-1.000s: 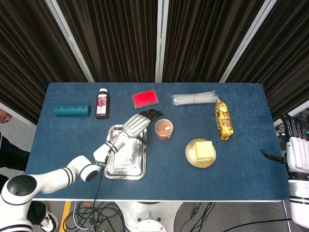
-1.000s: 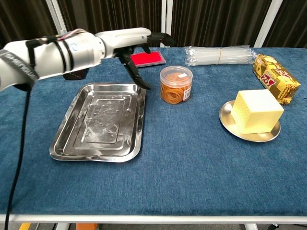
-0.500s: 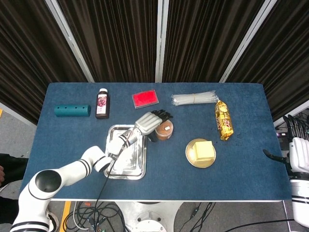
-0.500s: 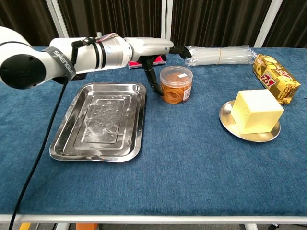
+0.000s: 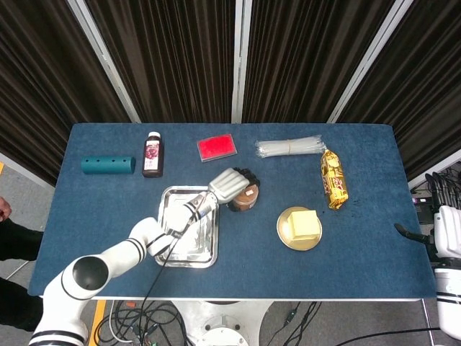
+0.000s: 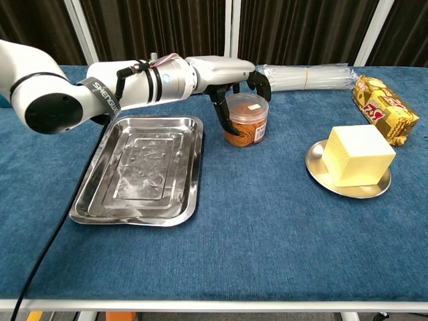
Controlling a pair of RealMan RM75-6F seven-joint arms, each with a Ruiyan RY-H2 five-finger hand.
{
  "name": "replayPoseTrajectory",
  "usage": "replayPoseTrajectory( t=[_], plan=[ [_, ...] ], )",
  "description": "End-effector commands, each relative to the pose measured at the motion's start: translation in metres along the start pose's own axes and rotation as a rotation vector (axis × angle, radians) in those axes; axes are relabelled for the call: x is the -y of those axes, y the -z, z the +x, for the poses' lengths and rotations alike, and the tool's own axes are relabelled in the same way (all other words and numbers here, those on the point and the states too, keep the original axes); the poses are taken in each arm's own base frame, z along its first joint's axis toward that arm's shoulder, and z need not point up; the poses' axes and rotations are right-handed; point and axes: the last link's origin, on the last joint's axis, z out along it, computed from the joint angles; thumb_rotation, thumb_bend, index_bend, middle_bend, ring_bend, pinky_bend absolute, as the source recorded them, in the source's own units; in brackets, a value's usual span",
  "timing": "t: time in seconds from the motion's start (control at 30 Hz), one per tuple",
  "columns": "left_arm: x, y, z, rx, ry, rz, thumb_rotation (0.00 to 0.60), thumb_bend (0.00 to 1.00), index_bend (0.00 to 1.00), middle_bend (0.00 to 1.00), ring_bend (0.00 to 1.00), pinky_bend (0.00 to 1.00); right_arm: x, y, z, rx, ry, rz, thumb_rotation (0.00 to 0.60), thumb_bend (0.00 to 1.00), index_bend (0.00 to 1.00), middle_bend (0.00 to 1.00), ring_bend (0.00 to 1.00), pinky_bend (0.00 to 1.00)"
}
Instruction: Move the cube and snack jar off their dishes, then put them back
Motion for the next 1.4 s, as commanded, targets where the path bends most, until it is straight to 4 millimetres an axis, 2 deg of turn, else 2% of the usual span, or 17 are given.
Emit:
replayPoseTrajectory(
  t=[0.03, 0.2, 0.33, 0.43, 0.57, 0.77, 0.9, 1.17, 1.4],
  plan=[
    [-0.001, -0.002, 0.0, -0.013, -0.008, -0.007, 0.6, 0.15, 0.34, 0.34, 0.28, 0.38, 0.0, 0.0, 0.0, 0.001, 0.0, -0.001, 0.6, 0.0, 0.0, 0.0, 0.0, 0.0],
    [-0.001, -0.001, 0.006, -0.078, -0.004, -0.014, 0.6, 0.2, 0.4, 0.4, 0.34, 0.44, 0.0, -0.001, 0.0, 0.001, 0.0, -0.003, 0.6, 0.0, 0.0, 0.0, 0.0, 0.0],
    [0.003, 0.007, 0.021, -0.147, -0.006, -0.036, 0.6, 0.21, 0.42, 0.42, 0.35, 0.45, 0.001, -0.001, 0.0, -0.001, 0.001, 0.0, 0.6, 0.0, 0.0, 0.0, 0.0, 0.0],
    [0.011, 0.021, 0.037, -0.195, 0.001, -0.041, 0.6, 0.21, 0.42, 0.42, 0.35, 0.46, 0.002, -0.002, 0.0, 0.001, 0.003, 0.003, 0.6, 0.0, 0.0, 0.0, 0.0, 0.0],
    [0.027, 0.058, 0.043, -0.172, 0.001, -0.003, 0.6, 0.21, 0.42, 0.42, 0.35, 0.45, 0.005, -0.003, -0.003, 0.006, 0.002, 0.011, 0.6, 0.0, 0.0, 0.0, 0.0, 0.0],
    [0.038, 0.128, 0.032, -0.14, -0.016, 0.108, 0.6, 0.21, 0.42, 0.42, 0.35, 0.45, 0.005, -0.004, -0.008, 0.021, 0.004, 0.008, 0.6, 0.0, 0.0, 0.0, 0.0, 0.0],
    [0.034, 0.159, 0.019, -0.136, 0.003, 0.175, 0.6, 0.21, 0.42, 0.42, 0.35, 0.44, 0.006, -0.005, -0.01, 0.028, 0.005, 0.008, 0.6, 0.0, 0.0, 0.0, 0.0, 0.0],
    [0.037, 0.178, -0.015, -0.115, 0.018, 0.272, 0.6, 0.21, 0.42, 0.42, 0.35, 0.44, 0.009, -0.004, -0.016, 0.047, 0.006, 0.016, 0.6, 0.0, 0.0, 0.0, 0.0, 0.0],
    [0.04, 0.182, -0.027, -0.124, 0.047, 0.288, 0.6, 0.19, 0.39, 0.38, 0.3, 0.41, 0.014, -0.004, -0.014, 0.042, 0.01, 0.023, 0.6, 0.0, 0.0, 0.0, 0.0, 0.0]
  ],
)
